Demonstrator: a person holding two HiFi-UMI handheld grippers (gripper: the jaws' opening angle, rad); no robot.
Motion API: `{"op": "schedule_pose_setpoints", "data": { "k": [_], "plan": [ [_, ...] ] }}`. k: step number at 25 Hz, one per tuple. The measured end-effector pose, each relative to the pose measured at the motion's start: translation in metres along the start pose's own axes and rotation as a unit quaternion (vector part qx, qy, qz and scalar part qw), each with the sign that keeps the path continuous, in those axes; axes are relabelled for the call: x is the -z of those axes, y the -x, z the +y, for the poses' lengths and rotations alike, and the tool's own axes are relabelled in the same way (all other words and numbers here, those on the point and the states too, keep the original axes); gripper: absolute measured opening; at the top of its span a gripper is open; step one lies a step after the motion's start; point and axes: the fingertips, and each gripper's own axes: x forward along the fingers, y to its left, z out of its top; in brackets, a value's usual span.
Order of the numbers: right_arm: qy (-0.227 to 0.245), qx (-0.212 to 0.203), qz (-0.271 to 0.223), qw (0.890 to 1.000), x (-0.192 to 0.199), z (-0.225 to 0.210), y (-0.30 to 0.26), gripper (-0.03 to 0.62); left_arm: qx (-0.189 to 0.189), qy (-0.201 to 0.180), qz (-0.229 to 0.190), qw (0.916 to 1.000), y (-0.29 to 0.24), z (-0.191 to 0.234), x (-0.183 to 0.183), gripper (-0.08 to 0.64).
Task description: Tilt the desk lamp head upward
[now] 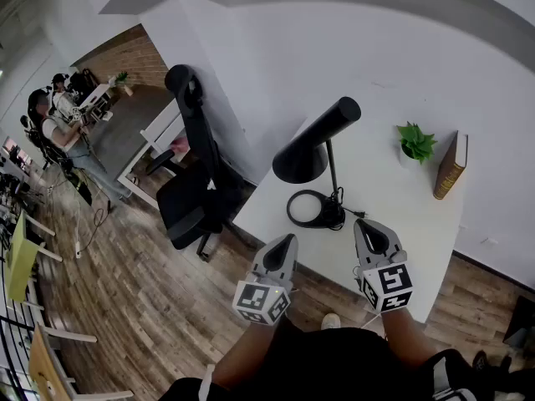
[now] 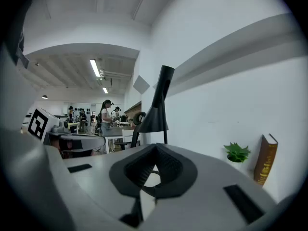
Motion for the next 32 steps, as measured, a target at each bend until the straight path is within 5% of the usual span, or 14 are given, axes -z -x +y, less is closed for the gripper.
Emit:
{"op": "schedule_pose_setpoints", "data": {
  "k": [21, 32],
  "plan": [
    [0.035, 0.007, 0.006, 0.999, -0.003, 0.020, -0.017, 0.000, 0.000, 0.025, 0.003, 0.9997, 0.006, 0.033, -0.009, 0.009],
    [0.032, 0.022, 0.010, 0.999, -0.011, 0.014, -0.053, 0.002, 0.020, 0.079, -0.003, 0.9967, -0.023, 0.069, -0.018, 0.009]
  ]
}}
